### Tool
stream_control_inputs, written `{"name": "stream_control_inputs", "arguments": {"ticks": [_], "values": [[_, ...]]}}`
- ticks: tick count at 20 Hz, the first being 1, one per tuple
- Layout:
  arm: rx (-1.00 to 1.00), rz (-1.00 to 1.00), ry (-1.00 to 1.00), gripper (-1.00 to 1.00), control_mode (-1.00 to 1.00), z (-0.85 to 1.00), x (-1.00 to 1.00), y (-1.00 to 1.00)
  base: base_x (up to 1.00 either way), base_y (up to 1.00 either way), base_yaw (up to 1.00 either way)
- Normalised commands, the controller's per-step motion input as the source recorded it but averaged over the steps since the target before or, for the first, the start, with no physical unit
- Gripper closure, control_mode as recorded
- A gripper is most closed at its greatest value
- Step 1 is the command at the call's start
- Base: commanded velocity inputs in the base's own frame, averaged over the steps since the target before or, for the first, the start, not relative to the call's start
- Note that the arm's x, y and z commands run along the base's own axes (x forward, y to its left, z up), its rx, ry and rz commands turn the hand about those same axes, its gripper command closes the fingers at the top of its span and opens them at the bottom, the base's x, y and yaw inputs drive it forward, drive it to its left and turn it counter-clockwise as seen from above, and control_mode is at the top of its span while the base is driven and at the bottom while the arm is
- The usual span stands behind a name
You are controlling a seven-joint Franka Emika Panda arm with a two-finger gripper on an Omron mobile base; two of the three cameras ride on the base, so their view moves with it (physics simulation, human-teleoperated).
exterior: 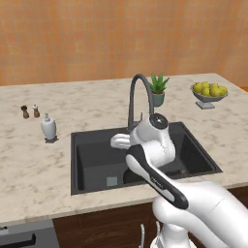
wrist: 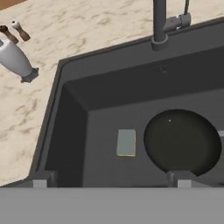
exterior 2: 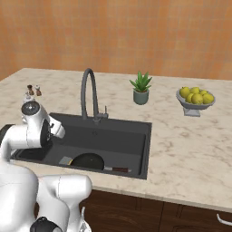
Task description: Pick the pan and sponge and place them into the sink. Then turn on the water.
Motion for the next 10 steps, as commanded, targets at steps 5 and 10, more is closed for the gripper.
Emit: {"name": "stream_control_inputs", "arguments": {"ticks": [5, 10], "values": [[0.0, 0.0, 0.03, -1.0, -1.0, 0.98, -0.29, -0.24, 0.0, 0.0, 0.0], [0.0, 0.0, 0.13, -1.0, -1.0, 0.83, -0.17, -0.37, 0.0, 0.0, 0.0]]}}
